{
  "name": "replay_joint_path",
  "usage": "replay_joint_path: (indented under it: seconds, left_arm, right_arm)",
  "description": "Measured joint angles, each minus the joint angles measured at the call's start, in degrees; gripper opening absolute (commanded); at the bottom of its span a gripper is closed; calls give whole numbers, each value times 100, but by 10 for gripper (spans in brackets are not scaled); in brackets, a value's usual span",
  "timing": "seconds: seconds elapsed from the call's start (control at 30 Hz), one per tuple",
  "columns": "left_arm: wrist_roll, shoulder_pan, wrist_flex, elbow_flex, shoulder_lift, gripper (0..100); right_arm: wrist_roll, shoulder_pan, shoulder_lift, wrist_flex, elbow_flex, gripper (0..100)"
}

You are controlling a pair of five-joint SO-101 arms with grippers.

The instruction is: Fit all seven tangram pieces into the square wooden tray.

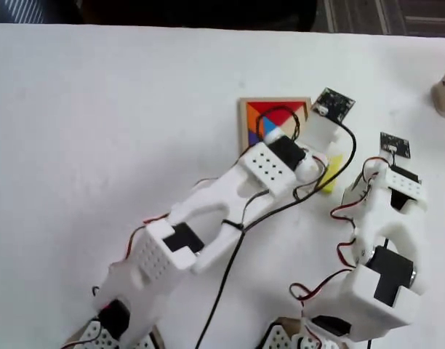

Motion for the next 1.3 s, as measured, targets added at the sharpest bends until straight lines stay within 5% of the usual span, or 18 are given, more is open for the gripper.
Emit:
replay_joint_path:
  seconds: [0.2, 0.5, 0.97, 1.1, 1.3]
  left_arm:
    - [0, 308, 413, -492, 88, 20]
    - [44, 316, -1574, -501, 853, 20]
    - [53, 308, -3015, -571, 1978, 20]
    - [53, 308, -2831, -844, 2092, 20]
    - [53, 316, -1477, -1292, 2110, 20]
  right_arm:
    - [0, 0, 0, -18, 0, 145]
    - [0, 0, 0, -18, 0, 145]
    - [0, 0, 0, -18, 0, 145]
    - [0, 0, 0, -18, 0, 145]
    - [0, 0, 0, -18, 0, 145]
